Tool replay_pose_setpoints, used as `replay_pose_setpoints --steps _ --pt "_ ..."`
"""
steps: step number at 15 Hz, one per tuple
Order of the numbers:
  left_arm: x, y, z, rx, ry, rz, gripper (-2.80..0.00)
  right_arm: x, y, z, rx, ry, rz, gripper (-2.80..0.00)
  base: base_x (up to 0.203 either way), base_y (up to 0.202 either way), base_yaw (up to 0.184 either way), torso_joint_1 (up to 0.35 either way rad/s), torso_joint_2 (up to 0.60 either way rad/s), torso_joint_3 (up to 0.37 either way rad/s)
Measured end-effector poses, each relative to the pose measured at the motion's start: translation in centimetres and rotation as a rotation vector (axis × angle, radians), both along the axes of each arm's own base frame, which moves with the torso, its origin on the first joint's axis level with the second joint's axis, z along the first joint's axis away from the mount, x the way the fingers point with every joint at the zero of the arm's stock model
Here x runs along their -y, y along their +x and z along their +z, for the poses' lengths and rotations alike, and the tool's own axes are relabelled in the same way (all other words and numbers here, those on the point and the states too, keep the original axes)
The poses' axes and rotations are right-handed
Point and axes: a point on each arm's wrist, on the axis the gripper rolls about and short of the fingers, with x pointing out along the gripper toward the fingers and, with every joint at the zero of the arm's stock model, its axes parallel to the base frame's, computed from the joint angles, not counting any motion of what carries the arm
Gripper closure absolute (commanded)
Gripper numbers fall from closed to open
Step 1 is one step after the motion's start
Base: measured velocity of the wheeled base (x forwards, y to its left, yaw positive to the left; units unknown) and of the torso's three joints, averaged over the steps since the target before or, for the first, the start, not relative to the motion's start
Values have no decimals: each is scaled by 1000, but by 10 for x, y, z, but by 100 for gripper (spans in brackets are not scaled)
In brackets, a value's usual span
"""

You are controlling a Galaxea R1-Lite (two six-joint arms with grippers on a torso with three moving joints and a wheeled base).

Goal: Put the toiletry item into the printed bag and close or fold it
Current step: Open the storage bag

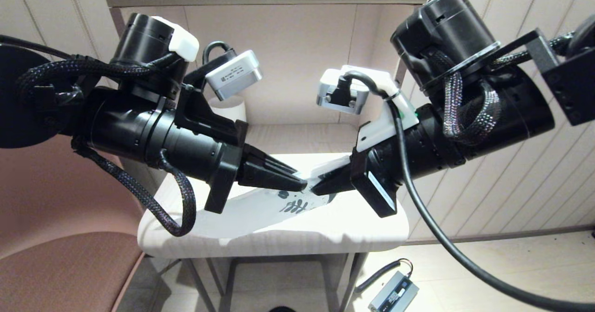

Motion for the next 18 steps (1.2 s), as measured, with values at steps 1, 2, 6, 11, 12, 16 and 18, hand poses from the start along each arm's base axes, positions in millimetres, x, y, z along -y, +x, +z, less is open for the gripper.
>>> replay_pose_setpoints --steps 1,2,6,11,12,16,18 --pt "-1 -1 0 -1 1 0 0 2 0 1 3 3 -3 0 0 0 0 0 0 0" --pt "-1 -2 -1 -1 1 0 0 3 -1 3 5 6 -6 0 0 0 0 0 0 0" --pt "-3 -4 -3 -6 6 1 0 13 -3 9 19 17 -25 0 0 0 0 0 0 0" --pt "-6 -8 -8 -20 19 5 0 25 -1 12 30 21 -62 0 0 0 0 0 0 0" --pt "-8 -9 -8 -22 21 7 0 28 -1 13 33 23 -67 0 0 0 0 0 0 0" --pt "-16 -11 -12 -26 32 21 0 39 -2 17 42 33 -95 0 0 0 0 0 0 0" --pt "-21 -12 -13 -28 32 33 0 46 -3 18 44 38 -104 0 0 0 0 0 0 0"
